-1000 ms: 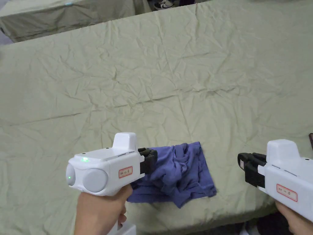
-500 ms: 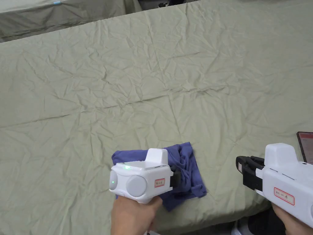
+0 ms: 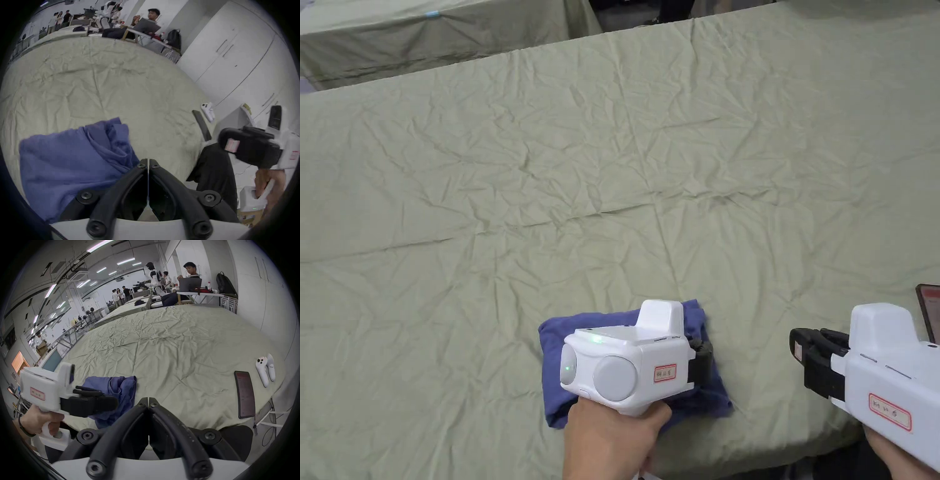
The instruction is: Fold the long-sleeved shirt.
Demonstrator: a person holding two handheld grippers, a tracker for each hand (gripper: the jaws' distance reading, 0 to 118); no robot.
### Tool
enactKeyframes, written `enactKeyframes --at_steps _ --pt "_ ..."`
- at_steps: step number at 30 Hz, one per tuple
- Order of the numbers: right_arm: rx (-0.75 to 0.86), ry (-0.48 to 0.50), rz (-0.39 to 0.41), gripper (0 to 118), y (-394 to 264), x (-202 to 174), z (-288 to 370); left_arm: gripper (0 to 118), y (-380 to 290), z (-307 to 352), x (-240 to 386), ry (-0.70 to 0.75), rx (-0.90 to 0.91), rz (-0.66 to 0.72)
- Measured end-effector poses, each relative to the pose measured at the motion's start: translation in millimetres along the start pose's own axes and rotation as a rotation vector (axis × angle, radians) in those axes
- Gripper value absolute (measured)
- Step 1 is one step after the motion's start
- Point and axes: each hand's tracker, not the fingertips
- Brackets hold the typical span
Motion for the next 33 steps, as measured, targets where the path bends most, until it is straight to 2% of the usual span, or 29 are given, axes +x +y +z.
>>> enactKeyframes --at_steps 5,12,16,23,26,30,33 --pt "0.012 0.027 0.047 1 6.3 -20.3 0.7 0 5.0 63.0 -7.8 0.073 0.129 -0.025" --pt "0.020 0.088 0.125 1 15.4 -57.7 -4.3 0 -19.5 148.9 -61.9 0.289 0.245 0.070" --pt "0.006 0.117 0.164 1 14.5 -74.7 -8.4 0 -46.4 172.9 -94.7 0.340 0.231 0.169" --pt "-0.023 0.129 0.204 1 16.7 -87.2 -15.8 0 -60.4 180.7 -111.4 0.372 0.232 0.203" --pt "-0.091 0.127 0.253 1 27.3 -96.4 -30.1 0 -58.9 179.5 -113.7 0.358 0.235 0.209" --pt "-0.251 0.132 0.392 1 52.3 -120.4 -80.7 0 -59.1 178.5 -116.7 0.351 0.230 0.218" --pt "-0.363 0.165 0.411 1 60.0 -129.5 -127.7 0 -60.5 178.1 -121.1 0.346 0.226 0.233"
